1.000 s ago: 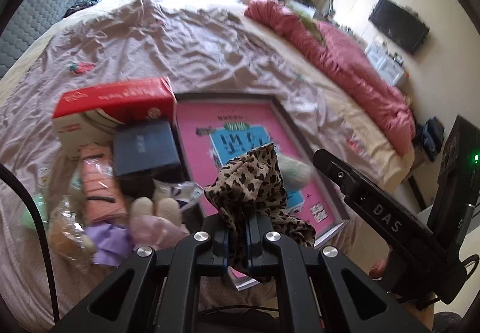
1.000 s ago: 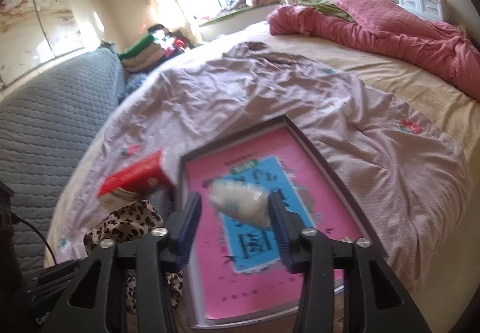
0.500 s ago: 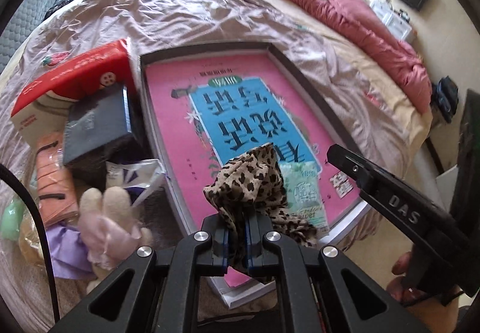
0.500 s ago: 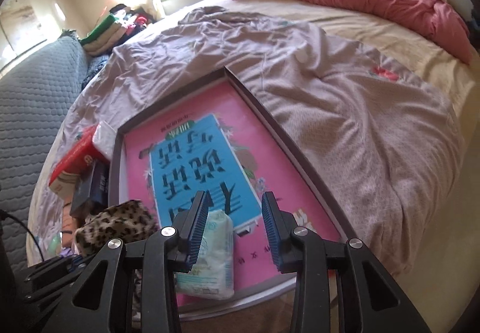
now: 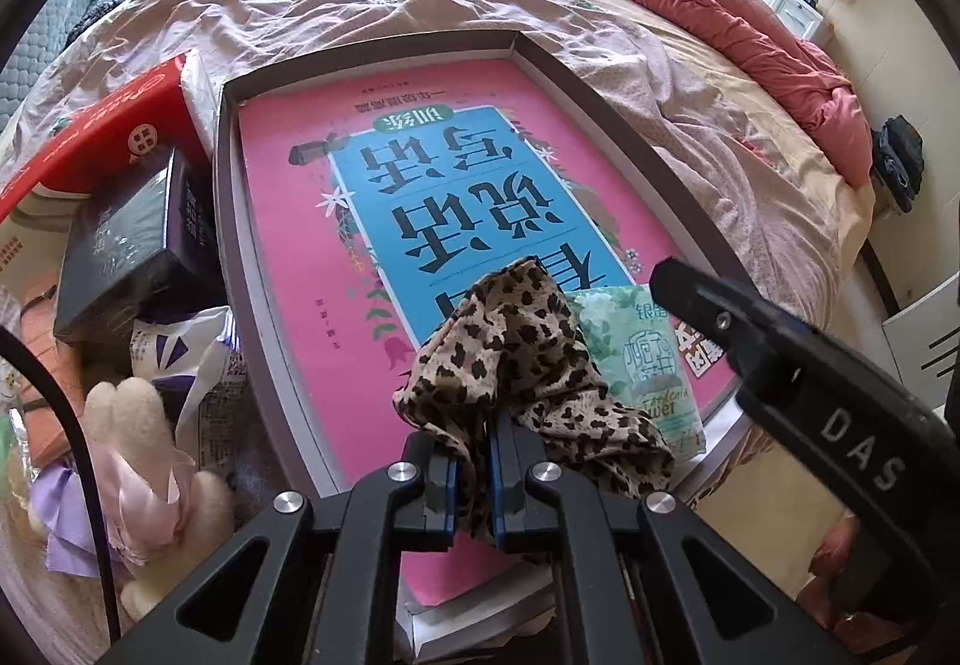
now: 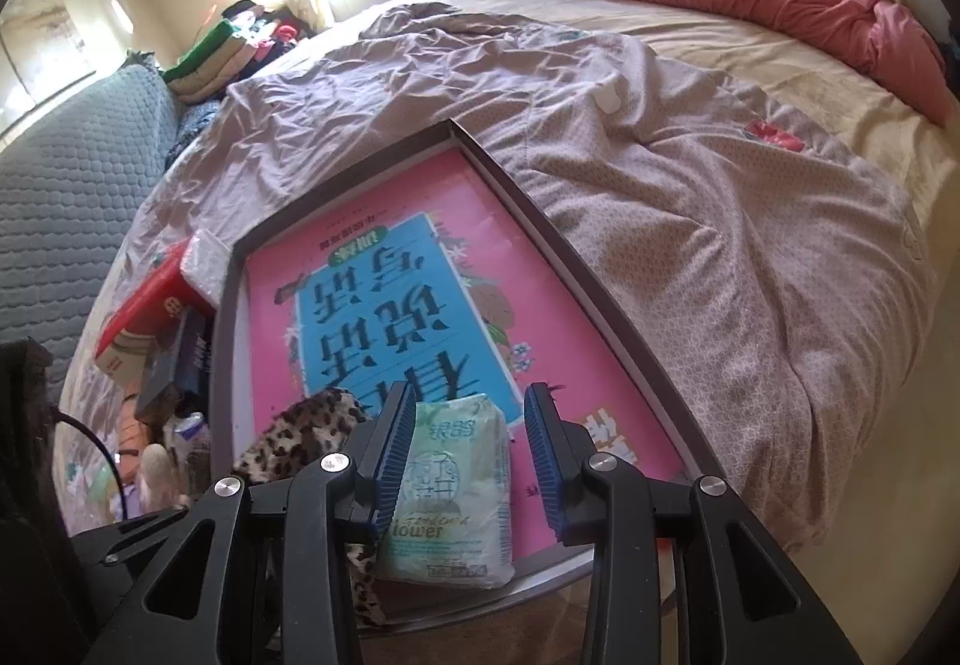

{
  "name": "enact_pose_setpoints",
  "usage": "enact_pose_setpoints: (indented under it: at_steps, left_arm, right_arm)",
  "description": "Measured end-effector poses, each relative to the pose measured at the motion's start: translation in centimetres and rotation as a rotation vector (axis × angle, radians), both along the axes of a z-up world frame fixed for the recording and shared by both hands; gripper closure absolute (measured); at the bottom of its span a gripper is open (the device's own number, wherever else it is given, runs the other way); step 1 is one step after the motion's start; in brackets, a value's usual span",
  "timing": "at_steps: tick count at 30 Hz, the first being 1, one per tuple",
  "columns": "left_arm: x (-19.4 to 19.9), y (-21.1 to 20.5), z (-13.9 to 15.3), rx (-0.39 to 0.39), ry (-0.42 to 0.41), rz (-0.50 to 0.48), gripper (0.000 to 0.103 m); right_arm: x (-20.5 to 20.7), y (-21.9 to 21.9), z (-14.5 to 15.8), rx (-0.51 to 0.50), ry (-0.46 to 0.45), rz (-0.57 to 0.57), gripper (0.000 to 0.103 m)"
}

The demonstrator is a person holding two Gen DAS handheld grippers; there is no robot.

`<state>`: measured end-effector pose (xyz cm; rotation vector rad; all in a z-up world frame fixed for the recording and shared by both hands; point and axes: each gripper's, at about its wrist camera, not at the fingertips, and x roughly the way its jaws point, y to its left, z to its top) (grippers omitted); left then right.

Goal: Organize soft objects
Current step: 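Open the right tool onto the tray while the left tool releases the scrunchie there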

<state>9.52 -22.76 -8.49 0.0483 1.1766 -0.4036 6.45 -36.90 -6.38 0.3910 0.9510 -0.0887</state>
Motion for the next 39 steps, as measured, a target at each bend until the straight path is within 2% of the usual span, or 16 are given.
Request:
enact_pose_setpoints:
  at_steps: [5, 8, 13, 20, 22, 26, 31, 39]
  left_arm:
    - [0.3, 0.4, 0.3, -0.025, 0.0, 0.018, 0.094]
    - [0.2, 0.7, 0.5, -0.028, -0.008, 0.021, 0.088]
    - [0.0, 1.4, 0.8, -0.033, -0.005, 0.031, 0.066]
    - [-0.4, 1.8, 1.0, -0.038, -0.008, 0.029, 0.061]
    - [-0.5, 1.9, 1.3, -0.043, -0.015, 0.03, 0.054]
    - [-0.7, 2.2, 2.0, -0.06, -0.03, 0.032, 0.051]
    - [-1.0, 2.4, 2.6, -0.058, -0.048, 0.039, 0.041]
    - [-1.6, 2.8, 3.6, -0.057, -0.078, 0.051, 0.035]
  right_arm:
    - [0.1, 0.3, -0.4, 0.005, 0.008, 0.01, 0.059]
    - [0.1, 0.4, -0.3, -0.002, 0.001, 0.014, 0.059]
    - [0.1, 0.5, -0.3, -0.007, 0.005, 0.008, 0.057]
    - [0.1, 0.6, -0.3, -0.014, 0.011, 0.012, 0.054]
    - [0.1, 0.8, -0.3, -0.02, 0.013, 0.016, 0.054]
    - [0.1, 1.0, -0.2, -0.033, 0.013, 0.02, 0.053]
    - [0.0, 0.7, 0.1, -0.036, 0.001, 0.005, 0.048]
    - [-0.2, 0.3, 0.4, -0.032, -0.007, -0.015, 0.045]
